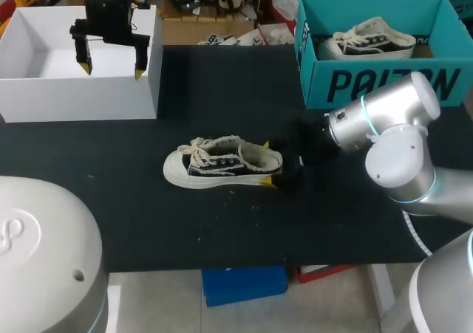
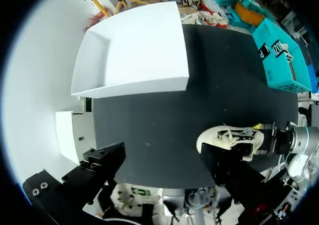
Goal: Take the shoe out of the shoebox, open the shoe tongue, remove and reinsert the insole, then place the shoe into the shoebox
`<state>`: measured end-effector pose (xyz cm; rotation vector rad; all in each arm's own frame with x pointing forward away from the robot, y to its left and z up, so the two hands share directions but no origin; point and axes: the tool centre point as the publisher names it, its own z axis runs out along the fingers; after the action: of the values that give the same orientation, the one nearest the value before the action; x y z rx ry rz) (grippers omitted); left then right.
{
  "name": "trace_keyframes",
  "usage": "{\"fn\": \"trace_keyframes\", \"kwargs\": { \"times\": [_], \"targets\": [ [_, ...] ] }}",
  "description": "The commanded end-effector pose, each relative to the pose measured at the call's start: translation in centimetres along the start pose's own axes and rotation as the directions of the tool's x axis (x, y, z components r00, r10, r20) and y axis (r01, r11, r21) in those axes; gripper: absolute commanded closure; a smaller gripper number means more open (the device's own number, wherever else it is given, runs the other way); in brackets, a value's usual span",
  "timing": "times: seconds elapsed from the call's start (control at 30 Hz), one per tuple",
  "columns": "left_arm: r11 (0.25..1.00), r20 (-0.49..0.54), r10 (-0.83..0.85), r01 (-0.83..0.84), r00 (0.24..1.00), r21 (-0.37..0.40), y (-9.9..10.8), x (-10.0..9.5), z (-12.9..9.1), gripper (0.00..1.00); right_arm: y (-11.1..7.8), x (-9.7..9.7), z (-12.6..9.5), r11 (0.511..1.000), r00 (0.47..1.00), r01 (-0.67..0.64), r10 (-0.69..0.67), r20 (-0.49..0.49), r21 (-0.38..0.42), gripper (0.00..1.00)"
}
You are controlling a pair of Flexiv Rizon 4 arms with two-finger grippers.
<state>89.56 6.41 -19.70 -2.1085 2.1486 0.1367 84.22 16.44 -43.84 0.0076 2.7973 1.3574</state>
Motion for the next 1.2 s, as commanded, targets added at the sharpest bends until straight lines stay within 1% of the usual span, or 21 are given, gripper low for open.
{"fn": "trace_keyframes", "kwargs": {
  "times": [0.03, 0.13, 0.23, 0.3, 0.33, 0.37, 0.47, 0.6, 0.77, 1.0, 1.2],
  "targets": [
    [0.999, -0.023, 0.028, -0.028, 0.999, -0.021, 0.6, -0.1, 0.2, 0.00, -0.1, 0.0, 0.3, 1.000, 1.000, -0.001, 0.001, 0.002, 0.001, 1.00],
    [0.997, -0.027, 0.072, -0.073, 0.997, -0.031, 1.1, 1.6, 0.8, 0.00, -0.1, 0.0, 0.3, 1.000, 1.000, -0.001, 0.001, 0.002, 0.001, 1.00],
    [0.991, -0.047, 0.122, -0.124, 0.991, -0.043, 2.0, 3.9, 1.0, 0.00, -0.1, 0.0, 0.3, 1.000, 1.000, -0.001, 0.001, 0.002, 0.001, 1.00],
    [0.987, -0.036, 0.156, -0.157, 0.987, -0.033, 2.6, 5.5, 1.2, 0.00, -0.1, 0.0, 0.3, 1.000, 1.000, -0.001, 0.001, 0.002, 0.001, 1.00],
    [0.985, -0.034, 0.166, -0.167, 0.986, -0.031, 2.8, 6.1, 1.2, 0.00, -0.1, 0.0, 0.3, 1.000, 1.000, -0.001, 0.001, 0.002, 0.001, 1.00],
    [0.983, -0.052, 0.174, -0.176, 0.983, -0.048, 3.0, 6.8, 1.3, 0.00, -0.1, 0.0, 0.3, 1.000, 1.000, -0.001, 0.001, 0.002, 0.001, 1.00],
    [0.980, -0.036, 0.195, -0.196, 0.980, -0.040, 3.7, 8.8, 1.4, 0.00, -0.1, 0.0, 0.3, 1.000, 1.000, -0.001, 0.001, 0.002, 0.001, 1.00],
    [0.972, -0.036, 0.224, -0.226, 0.974, -0.059, 4.8, 11.1, 1.6, 0.00, -0.1, 0.0, 0.3, 1.000, 1.000, -0.001, 0.001, 0.002, 0.001, 1.00],
    [0.964, -0.019, 0.256, -0.256, 0.967, -0.074, 5.9, 13.6, 2.6, 0.00, -0.1, 0.0, 0.3, 1.000, 1.000, -0.001, 0.001, 0.002, 0.001, 1.00],
    [0.951, 0.010, 0.298, -0.295, 0.955, -0.091, 7.3, 16.9, 4.6, 0.00, -0.1, 0.0, 0.3, 1.000, 1.000, -0.001, 0.001, 0.002, 0.001, 1.00],
    [0.936, 0.035, 0.336, -0.330, 0.941, -0.120, 7.9, 19.3, 6.4, 0.00, -0.1, 0.0, 0.3, 1.000, 1.000, -0.001, 0.001, 0.002, 0.001, 1.00]
  ]
}}
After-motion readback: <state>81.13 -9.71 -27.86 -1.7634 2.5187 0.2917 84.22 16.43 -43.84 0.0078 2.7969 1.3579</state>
